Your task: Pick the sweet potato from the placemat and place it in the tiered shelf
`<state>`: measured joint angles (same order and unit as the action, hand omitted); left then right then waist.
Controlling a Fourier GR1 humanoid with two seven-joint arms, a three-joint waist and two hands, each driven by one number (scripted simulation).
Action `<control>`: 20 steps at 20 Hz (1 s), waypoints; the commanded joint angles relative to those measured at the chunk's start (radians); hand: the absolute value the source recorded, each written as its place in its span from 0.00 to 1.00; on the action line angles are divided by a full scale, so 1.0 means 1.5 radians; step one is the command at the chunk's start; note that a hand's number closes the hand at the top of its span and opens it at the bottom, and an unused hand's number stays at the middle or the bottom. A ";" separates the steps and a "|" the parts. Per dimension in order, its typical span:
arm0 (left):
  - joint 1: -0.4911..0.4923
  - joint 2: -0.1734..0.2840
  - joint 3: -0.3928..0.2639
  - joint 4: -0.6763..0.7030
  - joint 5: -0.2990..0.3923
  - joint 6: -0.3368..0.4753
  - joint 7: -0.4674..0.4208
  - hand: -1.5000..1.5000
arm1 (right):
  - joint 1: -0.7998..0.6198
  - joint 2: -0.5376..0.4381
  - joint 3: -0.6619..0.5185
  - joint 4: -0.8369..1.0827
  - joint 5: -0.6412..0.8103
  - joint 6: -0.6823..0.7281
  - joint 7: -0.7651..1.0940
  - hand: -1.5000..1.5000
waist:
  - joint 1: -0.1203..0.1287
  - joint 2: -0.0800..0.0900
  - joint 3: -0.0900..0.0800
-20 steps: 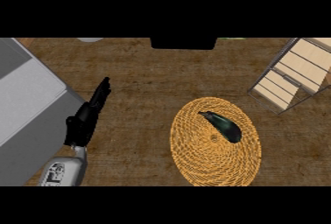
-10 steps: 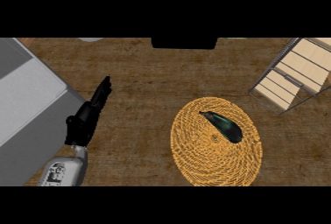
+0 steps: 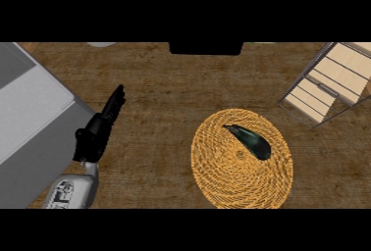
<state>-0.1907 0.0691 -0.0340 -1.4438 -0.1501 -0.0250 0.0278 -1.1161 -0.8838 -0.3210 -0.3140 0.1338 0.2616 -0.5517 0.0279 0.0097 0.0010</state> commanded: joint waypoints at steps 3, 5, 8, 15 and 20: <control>0.010 -0.014 -0.010 0.023 -0.010 0.007 -0.033 0.50 | -0.066 -0.036 -0.030 0.035 -0.026 0.062 0.061 0.00 | 0.005 0.002 0.000; 0.036 -0.011 -0.015 -0.010 -0.017 0.012 -0.036 0.50 | -0.083 -0.046 -0.066 0.043 -0.063 0.062 0.105 0.00 | 0.003 -0.002 0.000; -0.016 0.002 -0.005 -0.022 -0.001 -0.007 0.026 0.50 | -0.097 -0.112 -0.120 0.088 -0.112 0.109 0.150 0.00 | 0.006 0.002 0.001; -0.012 0.010 0.009 -0.019 0.015 -0.020 0.014 0.50 | -0.089 -0.204 -0.143 0.125 -0.124 0.095 0.252 0.00 | 0.017 0.011 0.002; 0.007 0.002 -0.004 -0.020 0.001 -0.009 -0.011 0.50 | -0.034 -0.267 -0.114 0.135 -0.093 0.167 0.283 0.00 | 0.019 0.015 0.004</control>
<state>-0.1987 0.0692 -0.0359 -1.4654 -0.1459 -0.0368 0.0292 -1.2086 -1.2166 -0.5078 -0.1243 -0.0249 0.4537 -0.1645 0.0492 0.0284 0.0051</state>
